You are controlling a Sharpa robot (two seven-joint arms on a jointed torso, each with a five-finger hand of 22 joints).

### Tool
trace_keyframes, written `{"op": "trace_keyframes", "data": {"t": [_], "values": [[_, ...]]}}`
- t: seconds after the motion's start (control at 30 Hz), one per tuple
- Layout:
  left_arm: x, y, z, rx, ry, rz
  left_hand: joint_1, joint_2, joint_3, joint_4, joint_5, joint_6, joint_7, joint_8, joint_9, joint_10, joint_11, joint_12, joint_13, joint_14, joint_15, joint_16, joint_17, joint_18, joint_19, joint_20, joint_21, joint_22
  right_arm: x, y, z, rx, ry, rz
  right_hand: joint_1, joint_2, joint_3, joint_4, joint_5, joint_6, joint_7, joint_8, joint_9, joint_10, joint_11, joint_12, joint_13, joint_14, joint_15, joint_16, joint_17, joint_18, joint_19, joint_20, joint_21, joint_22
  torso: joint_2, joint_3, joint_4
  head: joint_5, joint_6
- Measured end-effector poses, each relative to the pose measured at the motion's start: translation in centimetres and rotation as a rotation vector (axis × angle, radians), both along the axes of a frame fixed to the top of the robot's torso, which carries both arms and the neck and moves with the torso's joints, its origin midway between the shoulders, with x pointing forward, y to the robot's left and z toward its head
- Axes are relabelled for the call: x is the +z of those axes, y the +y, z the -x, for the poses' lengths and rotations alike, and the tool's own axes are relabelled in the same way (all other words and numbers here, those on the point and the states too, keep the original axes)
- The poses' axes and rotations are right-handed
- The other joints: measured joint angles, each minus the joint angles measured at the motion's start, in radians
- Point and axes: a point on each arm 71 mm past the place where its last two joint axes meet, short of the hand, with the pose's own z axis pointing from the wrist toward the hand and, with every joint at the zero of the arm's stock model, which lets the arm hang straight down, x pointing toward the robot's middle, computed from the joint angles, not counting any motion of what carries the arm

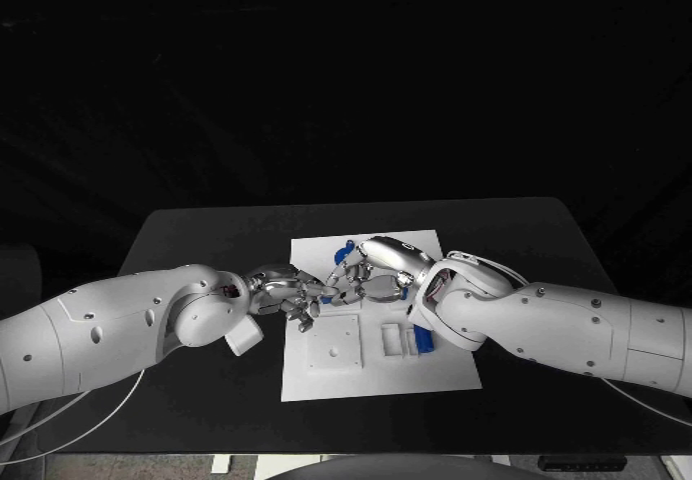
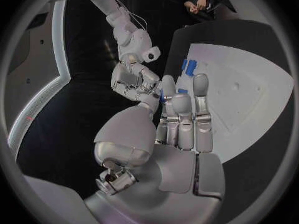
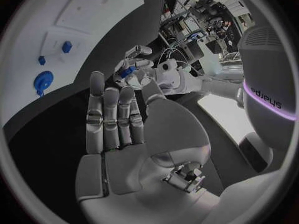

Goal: Assemble the parts on the task board

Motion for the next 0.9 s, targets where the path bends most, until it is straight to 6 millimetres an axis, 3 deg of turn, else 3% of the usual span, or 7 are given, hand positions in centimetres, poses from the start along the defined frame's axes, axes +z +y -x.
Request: {"op": "trace_keyframes", "data": {"t": [0.27,0.33,0.6,0.9], "values": [[0.0,-0.2,0.2,0.009,0.014,0.000,-0.001,-0.001,0.001,-0.001,0.000,0.000,0.000,0.006,0.000,0.003,-0.003,0.000,0.000,0.000,0.000,0.000,0.002,0.000,0.000,0.000,0.004,0.000,-0.1,0.2,0.0,-0.005,-0.006,0.006,0.000,0.000,0.007,0.002,0.000,-0.026,0.011,0.002,-0.008,0.000,0.000,0.000,0.000,0.000,0.000,0.000,0.000,0.000,0.000,0.000,0.000,0.004,0.000,-0.0004,0.0005,0.001,-0.002],[0.0,-0.2,0.2,0.009,0.015,0.002,-0.001,-0.001,0.001,-0.001,0.000,0.000,0.000,0.007,0.000,0.003,-0.003,0.000,0.000,0.000,0.000,0.000,0.002,0.000,0.000,0.000,0.004,0.000,-0.2,0.2,0.0,-0.004,-0.006,0.009,-0.006,-0.015,0.007,0.002,0.000,-0.044,0.017,0.003,-0.011,-0.007,0.007,-0.003,0.000,-0.004,0.003,0.000,-0.001,0.000,-0.004,0.004,0.000,0.004,0.000,-0.0004,0.0005,0.001,-0.003],[0.1,-0.3,0.2,0.009,0.017,0.004,0.001,0.001,0.001,-0.001,-0.002,0.000,0.000,0.011,0.000,0.003,-0.003,0.000,0.000,0.003,0.003,0.000,0.004,0.000,0.000,0.000,0.004,0.000,-0.7,0.5,0.1,0.006,0.003,0.027,-0.005,-0.027,-0.015,0.004,0.013,-0.099,0.034,0.003,-0.025,-0.024,0.023,-0.009,-0.006,-0.025,0.016,-0.004,-0.009,0.000,-0.016,0.016,-0.015,-0.003,0.000,-0.0004,0.0000,0.003,-0.004],[0.0,-0.5,0.3,0.005,0.021,0.001,0.006,0.001,0.005,-0.005,0.000,0.000,0.000,0.011,0.000,0.003,-0.003,0.000,0.000,0.007,0.000,0.000,0.006,0.000,0.000,0.000,0.008,0.000,-1.1,0.5,0.2,0.015,0.015,0.050,-0.005,-0.027,-0.022,0.005,0.013,-0.101,0.036,0.002,-0.033,-0.030,0.024,-0.009,-0.012,-0.031,0.017,-0.004,-0.014,0.000,-0.016,0.016,-0.022,-0.005,0.000,0.0002,-0.0003,0.002,-0.006]]}}
